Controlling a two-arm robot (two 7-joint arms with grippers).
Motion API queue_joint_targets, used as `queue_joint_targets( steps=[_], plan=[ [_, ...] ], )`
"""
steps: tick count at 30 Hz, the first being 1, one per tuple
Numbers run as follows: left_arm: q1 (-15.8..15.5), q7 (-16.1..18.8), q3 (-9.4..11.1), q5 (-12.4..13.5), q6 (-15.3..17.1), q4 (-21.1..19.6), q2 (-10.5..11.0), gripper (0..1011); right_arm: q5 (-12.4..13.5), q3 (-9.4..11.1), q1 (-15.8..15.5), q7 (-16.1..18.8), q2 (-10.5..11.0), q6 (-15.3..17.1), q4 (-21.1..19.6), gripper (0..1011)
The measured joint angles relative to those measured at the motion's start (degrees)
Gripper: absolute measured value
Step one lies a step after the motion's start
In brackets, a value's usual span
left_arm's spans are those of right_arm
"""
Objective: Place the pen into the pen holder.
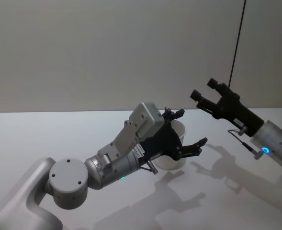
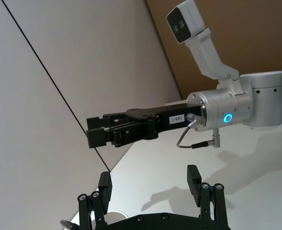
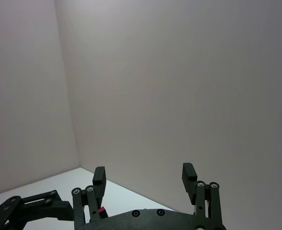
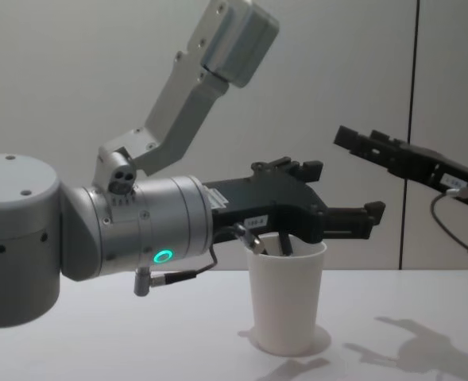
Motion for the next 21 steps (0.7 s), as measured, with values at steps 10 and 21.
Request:
queue_joint_targets(
  steps=[10, 21],
  plan=[
    [0.0, 0.0, 0.0, 0.0, 0.0, 0.0, 0.0, 1003, -1.66, 1.08, -5.13, -4.92, 2.13, 1.32, -8.8, 1001],
    [0.0, 0.0, 0.0, -0.01, 0.0, 0.0, 0.0, 1003, -4.3, 2.15, -11.09, -11.82, 4.52, 2.97, -17.93, 1002]
  ],
)
